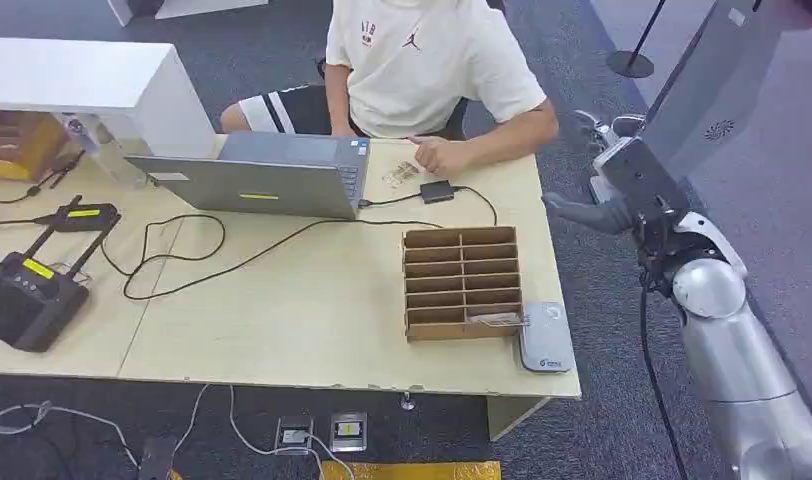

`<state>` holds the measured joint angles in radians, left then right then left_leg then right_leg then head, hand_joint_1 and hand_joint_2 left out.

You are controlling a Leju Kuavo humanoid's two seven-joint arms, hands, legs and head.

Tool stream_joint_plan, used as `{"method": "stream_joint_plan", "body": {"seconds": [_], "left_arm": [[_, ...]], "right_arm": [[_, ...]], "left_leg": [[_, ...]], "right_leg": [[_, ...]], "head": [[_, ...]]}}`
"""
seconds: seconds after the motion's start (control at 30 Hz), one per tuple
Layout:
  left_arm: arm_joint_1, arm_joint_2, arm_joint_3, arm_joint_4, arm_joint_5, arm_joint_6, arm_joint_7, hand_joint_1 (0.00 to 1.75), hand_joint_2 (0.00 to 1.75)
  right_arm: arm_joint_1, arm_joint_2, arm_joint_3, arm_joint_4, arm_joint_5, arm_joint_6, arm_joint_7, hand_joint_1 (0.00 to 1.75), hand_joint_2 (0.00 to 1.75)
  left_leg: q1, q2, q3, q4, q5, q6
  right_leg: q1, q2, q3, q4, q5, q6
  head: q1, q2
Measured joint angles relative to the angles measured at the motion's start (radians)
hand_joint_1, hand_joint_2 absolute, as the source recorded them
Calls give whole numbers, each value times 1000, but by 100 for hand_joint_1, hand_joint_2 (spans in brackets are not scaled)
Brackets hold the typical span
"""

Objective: Pass the card to the sensor for recognition and then transmit it.

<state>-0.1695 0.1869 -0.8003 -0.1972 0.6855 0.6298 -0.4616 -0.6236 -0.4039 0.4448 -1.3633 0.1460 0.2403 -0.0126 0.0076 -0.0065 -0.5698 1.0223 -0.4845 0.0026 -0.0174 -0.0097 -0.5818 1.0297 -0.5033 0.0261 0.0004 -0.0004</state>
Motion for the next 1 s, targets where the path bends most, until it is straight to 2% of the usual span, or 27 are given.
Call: {"method": "stream_joint_plan", "body": {"seconds": [0.27, 0.4, 0.53, 0.7, 0.9, 1.0], "left_arm": [[1, 7, 0, 0, -19, 0, 16, 0, 0], [2, 7, 0, 0, -21, 1, 24, 0, 0], [3, 7, 0, 0, -18, 2, 26, 0, 0], [6, 7, 0, 0, -16, 2, 34, 0, 0], [6, 7, 0, 0, -19, 2, 45, 0, 0], [6, 7, 0, 0, -23, 2, 49, 0, 0]], "right_arm": [[199, -48, 6, -188, 92, -30, 59, 0, 175], [283, -59, 11, -235, 113, -65, 52, 0, 175], [342, -66, 21, -238, 140, -106, 28, 0, 175], [396, -76, 38, -237, 140, -118, 21, 0, 175], [434, -98, 54, -234, 144, -141, 41, 0, 175], [447, -113, 62, -227, 189, -168, 60, 0, 175]], "left_leg": [[0, 1, 0, 0, 0, 0], [0, 0, 0, 0, 0, -1], [1, 0, 0, 0, -1, -1], [1, 0, 0, 0, -1, -1], [1, 0, 0, 0, -1, -1], [1, 0, -1, 0, -1, -1]], "right_leg": [[0, 0, 0, 0, 0, 0], [0, 0, 0, 0, 0, -1], [0, 0, 0, 0, -1, -1], [0, 0, 0, 0, -1, -1], [0, 0, 0, 0, -1, -1], [0, 0, 0, 0, -1, -1]], "head": [[0, 0], [0, 0], [0, 0], [0, 0], [0, 0], [0, 0]]}}
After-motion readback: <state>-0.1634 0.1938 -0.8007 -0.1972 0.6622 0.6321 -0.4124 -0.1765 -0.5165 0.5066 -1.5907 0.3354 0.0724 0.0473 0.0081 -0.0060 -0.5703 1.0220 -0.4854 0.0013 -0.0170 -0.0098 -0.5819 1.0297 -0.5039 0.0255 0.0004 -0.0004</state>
